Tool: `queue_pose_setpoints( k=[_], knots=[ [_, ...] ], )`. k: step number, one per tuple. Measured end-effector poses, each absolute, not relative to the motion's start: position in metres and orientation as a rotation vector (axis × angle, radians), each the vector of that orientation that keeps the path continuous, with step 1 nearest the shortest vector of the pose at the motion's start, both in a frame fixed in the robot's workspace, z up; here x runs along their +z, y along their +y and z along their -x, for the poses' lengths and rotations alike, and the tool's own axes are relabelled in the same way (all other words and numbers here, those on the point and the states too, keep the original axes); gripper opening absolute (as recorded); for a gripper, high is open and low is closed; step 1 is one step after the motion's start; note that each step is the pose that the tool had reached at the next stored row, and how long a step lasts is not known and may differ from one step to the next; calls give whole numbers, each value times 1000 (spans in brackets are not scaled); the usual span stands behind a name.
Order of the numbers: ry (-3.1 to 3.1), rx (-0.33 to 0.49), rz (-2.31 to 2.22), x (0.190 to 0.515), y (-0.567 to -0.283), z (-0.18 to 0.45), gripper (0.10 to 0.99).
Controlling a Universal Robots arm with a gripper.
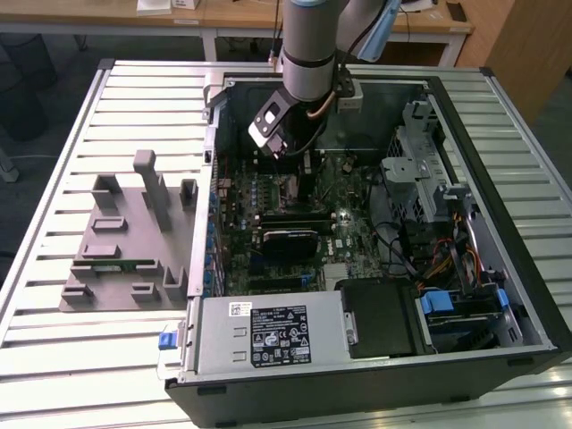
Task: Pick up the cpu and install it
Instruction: 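Place the cpu into insertion slot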
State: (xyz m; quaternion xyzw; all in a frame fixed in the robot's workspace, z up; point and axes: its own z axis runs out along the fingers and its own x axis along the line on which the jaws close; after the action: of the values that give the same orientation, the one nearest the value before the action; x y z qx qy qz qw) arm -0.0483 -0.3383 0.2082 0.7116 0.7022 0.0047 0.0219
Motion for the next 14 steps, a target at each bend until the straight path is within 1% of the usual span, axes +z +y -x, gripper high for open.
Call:
queue_pose_setpoints(
  k=[14],
  knots=[
    [2176, 13, -2203, 197, -336, 49, 541]
  ],
)
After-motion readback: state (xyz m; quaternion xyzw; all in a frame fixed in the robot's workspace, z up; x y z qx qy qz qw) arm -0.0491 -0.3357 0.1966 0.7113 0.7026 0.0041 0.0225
